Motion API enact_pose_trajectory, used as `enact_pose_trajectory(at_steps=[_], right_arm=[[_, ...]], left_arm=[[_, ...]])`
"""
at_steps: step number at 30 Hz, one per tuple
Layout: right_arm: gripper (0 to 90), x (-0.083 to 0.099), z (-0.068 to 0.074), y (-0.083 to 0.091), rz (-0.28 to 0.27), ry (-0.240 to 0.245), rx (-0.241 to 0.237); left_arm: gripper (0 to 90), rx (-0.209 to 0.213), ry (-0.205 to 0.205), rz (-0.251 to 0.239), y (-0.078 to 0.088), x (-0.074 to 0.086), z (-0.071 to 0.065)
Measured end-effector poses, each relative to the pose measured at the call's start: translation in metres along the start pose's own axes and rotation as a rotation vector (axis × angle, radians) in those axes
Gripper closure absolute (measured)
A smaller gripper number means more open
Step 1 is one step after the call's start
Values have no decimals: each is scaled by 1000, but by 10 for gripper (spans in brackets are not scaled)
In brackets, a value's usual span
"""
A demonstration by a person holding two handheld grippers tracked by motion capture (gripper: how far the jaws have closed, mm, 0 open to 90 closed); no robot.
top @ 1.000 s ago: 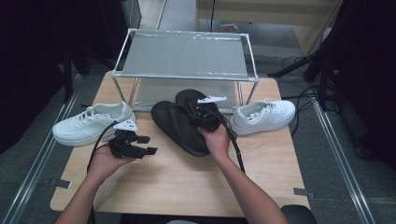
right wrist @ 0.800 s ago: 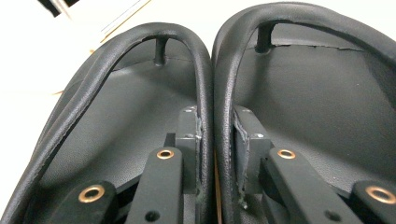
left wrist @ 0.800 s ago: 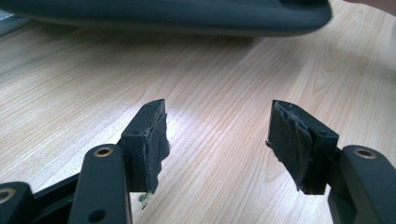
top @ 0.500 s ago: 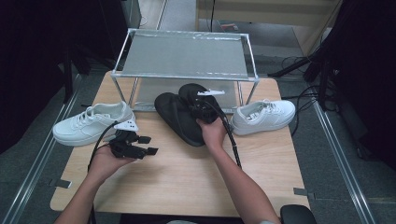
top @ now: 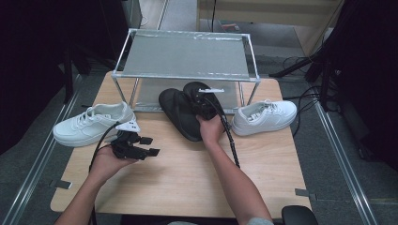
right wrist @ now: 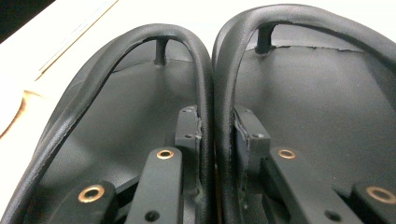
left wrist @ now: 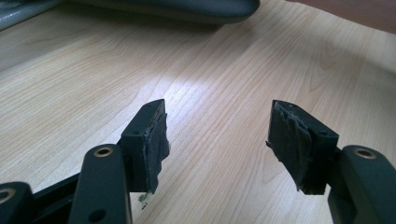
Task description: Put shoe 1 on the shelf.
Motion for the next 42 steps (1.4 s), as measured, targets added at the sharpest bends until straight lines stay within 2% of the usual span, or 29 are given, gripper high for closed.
enact_pose_trajectory(at_steps=[5, 8, 14, 21, 26, 29, 35, 42], right_arm=[[738, -2, -1, -3, -8, 7, 7], [682, -4, -1, -2, 1, 13, 4], [655, -4, -1, -1, 19, 28, -5], [565, -7, 2, 3, 19, 41, -10], [561, -9, 2, 8, 26, 41, -12], [557, -10, 2, 12, 23, 43, -18], [557, -13, 2, 26, 15, 78, -30], [567, -12, 5, 47, 13, 81, -73]], left_arm=[[379, 0, 1, -1, 0, 0, 0], [378, -2, 2, -1, 0, 0, 1], [379, -5, 1, 0, 0, 0, 1], [379, -5, 4, 1, 0, 0, 2], [379, -7, 8, -2, 0, 0, 3], [379, -7, 9, -4, 0, 0, 3], [380, -10, 14, -3, -1, -2, 5], [383, -11, 14, 2, -3, -6, 7]])
Point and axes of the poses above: each handheld gripper's, and its own axes: y roughly backward along the jaws, x roughly out of its underside, z roughly to its left, the point moved 5 cm from there along -y, roughly forward along the jaws, and after that the axes turned 6 degrees about -z, right-handed, at the moved point
